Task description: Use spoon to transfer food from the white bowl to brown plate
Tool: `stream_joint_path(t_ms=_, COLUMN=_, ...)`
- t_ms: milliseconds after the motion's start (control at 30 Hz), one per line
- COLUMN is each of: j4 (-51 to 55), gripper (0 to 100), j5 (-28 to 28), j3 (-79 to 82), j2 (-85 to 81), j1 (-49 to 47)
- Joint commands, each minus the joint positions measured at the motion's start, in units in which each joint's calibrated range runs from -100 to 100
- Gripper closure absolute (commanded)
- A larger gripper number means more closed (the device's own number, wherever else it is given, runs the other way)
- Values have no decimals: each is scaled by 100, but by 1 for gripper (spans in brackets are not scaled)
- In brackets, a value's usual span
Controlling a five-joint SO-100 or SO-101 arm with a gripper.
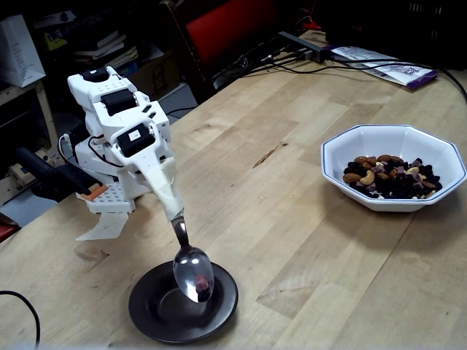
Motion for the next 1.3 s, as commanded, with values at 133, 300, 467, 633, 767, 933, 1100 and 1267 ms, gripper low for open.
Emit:
stream_joint_path(t_ms=133, j4=-4, gripper=96, j5=-469, j3=-68, j2=-86, j1=67)
stream_joint_path(t_ms=300, j4=-4, gripper=96, j5=-518, j3=-42, j2=-69, j1=75)
stream_joint_path(t_ms=467, j4=-4, gripper=96, j5=-523, j3=-42, j2=-86, j1=75)
stream_joint_path(t_ms=633, j4=-4, gripper=96, j5=-767, j3=-33, j2=-77, j1=82)
stream_joint_path(t_ms=767, j4=-4, gripper=96, j5=-938, j3=-42, j2=-86, j1=82)
stream_joint_path(t_ms=933, j4=-4, gripper=96, j5=-967, j3=-42, j2=-69, j1=193)
stream_joint_path(t_ms=1100, j4=-4, gripper=96, j5=-967, j3=-42, j2=-86, j1=512)
stream_joint_path(t_ms=1267, j4=-4, gripper=96, j5=-938, j3=-42, j2=-86, j1=556)
